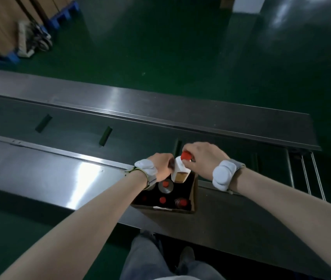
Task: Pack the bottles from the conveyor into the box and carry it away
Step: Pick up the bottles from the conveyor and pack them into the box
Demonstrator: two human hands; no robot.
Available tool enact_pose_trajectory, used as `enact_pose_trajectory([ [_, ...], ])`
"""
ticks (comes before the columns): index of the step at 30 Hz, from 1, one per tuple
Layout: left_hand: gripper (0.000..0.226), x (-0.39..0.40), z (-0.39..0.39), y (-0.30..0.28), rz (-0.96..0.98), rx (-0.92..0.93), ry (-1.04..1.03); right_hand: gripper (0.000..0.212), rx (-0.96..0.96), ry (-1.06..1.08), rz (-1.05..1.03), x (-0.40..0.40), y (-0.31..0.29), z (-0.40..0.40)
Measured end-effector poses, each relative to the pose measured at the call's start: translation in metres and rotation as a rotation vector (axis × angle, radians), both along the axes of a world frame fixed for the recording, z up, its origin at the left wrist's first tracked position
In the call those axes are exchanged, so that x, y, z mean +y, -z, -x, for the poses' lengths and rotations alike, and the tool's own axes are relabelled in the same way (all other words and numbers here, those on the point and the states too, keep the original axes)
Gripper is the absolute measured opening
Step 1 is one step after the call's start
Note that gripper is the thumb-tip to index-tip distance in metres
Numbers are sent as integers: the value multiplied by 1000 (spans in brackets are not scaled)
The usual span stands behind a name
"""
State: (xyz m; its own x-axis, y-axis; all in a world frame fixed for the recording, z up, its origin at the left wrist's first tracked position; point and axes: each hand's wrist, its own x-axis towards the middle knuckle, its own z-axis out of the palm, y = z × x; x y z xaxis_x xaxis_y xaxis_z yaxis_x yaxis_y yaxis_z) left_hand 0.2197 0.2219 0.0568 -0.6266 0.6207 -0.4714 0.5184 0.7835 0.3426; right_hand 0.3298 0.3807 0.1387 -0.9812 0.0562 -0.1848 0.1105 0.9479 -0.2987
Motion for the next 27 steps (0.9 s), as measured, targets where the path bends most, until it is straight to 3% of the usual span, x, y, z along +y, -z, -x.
enact_pose_trajectory([
  [6, 15, 7, -7, 42, 100, -105, 112, 15, -152, -27, -77, -15, 71, 0],
  [10, 29, 13, -9, 73, 75, -73, 99, 13, -215, 11, -72, -19, 117, 6],
  [23, 25, 1, 19, 139, 200, -236, 139, 20, -528, 23, -139, -26, 222, 50],
  [27, 23, -1, 18, 144, 269, -125, 131, 21, -587, 18, -145, -24, 238, 48],
])
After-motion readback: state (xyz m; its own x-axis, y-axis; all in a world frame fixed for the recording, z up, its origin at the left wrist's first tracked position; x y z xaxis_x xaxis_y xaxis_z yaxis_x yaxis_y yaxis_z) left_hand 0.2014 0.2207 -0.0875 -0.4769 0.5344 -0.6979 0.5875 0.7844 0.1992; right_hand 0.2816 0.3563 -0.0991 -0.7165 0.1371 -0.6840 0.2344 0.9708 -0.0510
